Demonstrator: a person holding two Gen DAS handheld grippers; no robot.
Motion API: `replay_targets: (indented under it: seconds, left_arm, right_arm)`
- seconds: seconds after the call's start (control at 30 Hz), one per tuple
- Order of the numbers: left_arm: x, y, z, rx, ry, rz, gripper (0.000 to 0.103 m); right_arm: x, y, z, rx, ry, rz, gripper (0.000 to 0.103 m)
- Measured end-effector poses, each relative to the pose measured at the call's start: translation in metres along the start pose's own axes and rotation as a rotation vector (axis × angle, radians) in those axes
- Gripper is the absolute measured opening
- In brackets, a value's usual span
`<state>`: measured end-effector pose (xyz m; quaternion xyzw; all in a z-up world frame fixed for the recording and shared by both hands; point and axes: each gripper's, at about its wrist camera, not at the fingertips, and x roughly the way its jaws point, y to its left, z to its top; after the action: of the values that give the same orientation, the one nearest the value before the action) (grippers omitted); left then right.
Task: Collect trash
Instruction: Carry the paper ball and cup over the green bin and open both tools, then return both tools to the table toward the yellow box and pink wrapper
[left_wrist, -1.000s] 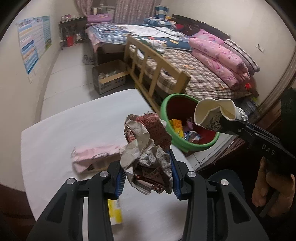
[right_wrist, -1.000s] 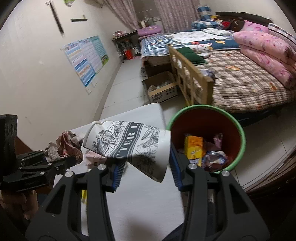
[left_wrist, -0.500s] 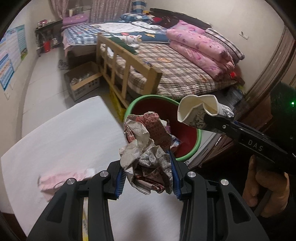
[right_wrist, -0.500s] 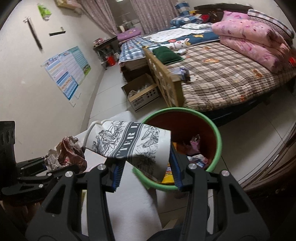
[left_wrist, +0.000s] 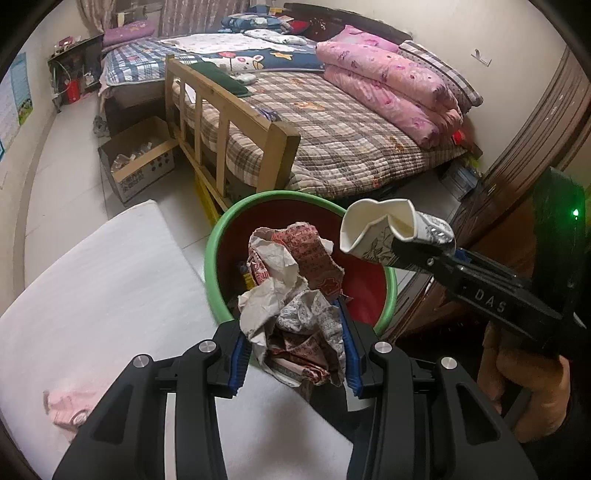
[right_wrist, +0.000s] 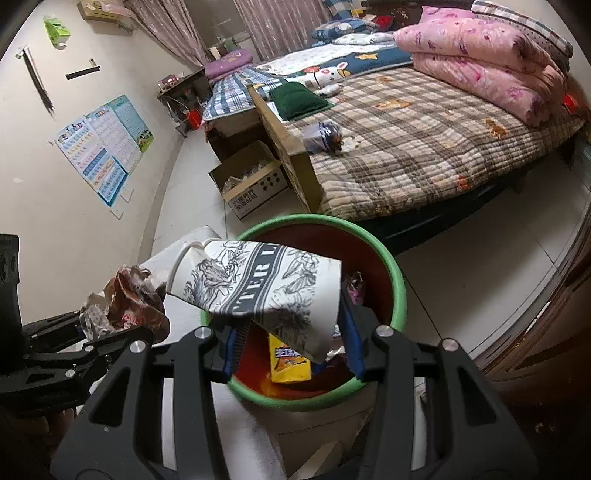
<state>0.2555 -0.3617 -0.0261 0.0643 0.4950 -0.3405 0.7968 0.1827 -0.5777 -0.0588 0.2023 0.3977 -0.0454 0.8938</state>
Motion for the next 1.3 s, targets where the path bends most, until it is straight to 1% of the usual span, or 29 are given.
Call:
replay_targets:
  seconds: [0.37,0.57,0.7,0.77,0.83,0.87,0.9,0.93,0.97,1.0,1.03,1.07,1.1,1.2,1.3]
  left_arm:
    - [0.049,0.003,0.013,-0.004,0.056,0.0,0.039]
    - [0.067,0.004,0.014,-0.009,0.08,0.002,0.04]
    - [0.073,0.006,0.015,-0.013,0.088,0.007,0.043]
    - [0.075,0.007,0.016,-0.019,0.089,0.009,0.049]
    - [0.076,0.009,0.015,-0.027,0.093,0.001,0.063]
    - [0.076,0.01,0.015,-0.03,0.093,0.001,0.068]
    - [0.074,0.011,0.014,-0.033,0.088,0.006,0.076]
    - [0.071,0.012,0.013,-0.035,0.08,0.009,0.079]
    - [0.069,0.013,0.013,-0.039,0.077,0.01,0.079]
    - [0.065,0.016,0.012,-0.049,0.075,0.011,0.083]
    - [0.06,0.018,0.011,-0.059,0.069,0.013,0.087]
    - [0.055,0.02,0.01,-0.063,0.057,0.018,0.088]
    - [0.051,0.022,0.01,-0.065,0.051,0.023,0.089]
    - [0.031,0.03,0.004,-0.093,0.025,0.033,0.095]
    - [0.008,0.038,-0.005,-0.115,0.01,0.039,0.095]
  right_arm:
    - [0.039,-0.017,0.008,0.02,0.045,-0.002,0.043]
    - [0.058,-0.021,0.006,0.01,0.08,-0.003,0.043]
    - [0.066,-0.022,0.004,0.0,0.098,-0.015,0.044]
    - [0.069,-0.024,0.004,0.002,0.105,-0.023,0.044]
    - [0.07,-0.025,0.004,0.008,0.108,-0.03,0.044]
    - [0.071,-0.026,0.004,0.011,0.111,-0.032,0.048]
    - [0.071,-0.026,0.004,0.012,0.112,-0.033,0.059]
    - [0.07,-0.026,0.004,0.015,0.108,-0.04,0.065]
    - [0.068,-0.026,0.004,0.017,0.102,-0.047,0.074]
    - [0.067,-0.026,0.005,0.019,0.096,-0.052,0.08]
    - [0.064,-0.024,0.005,0.017,0.091,-0.051,0.083]
    - [0.062,-0.022,0.006,0.014,0.083,-0.056,0.09]
    - [0.059,-0.02,0.006,0.013,0.074,-0.063,0.094]
    - [0.048,-0.011,0.007,0.002,0.054,-0.072,0.098]
    - [0.033,0.007,0.007,-0.04,0.033,-0.08,0.098]
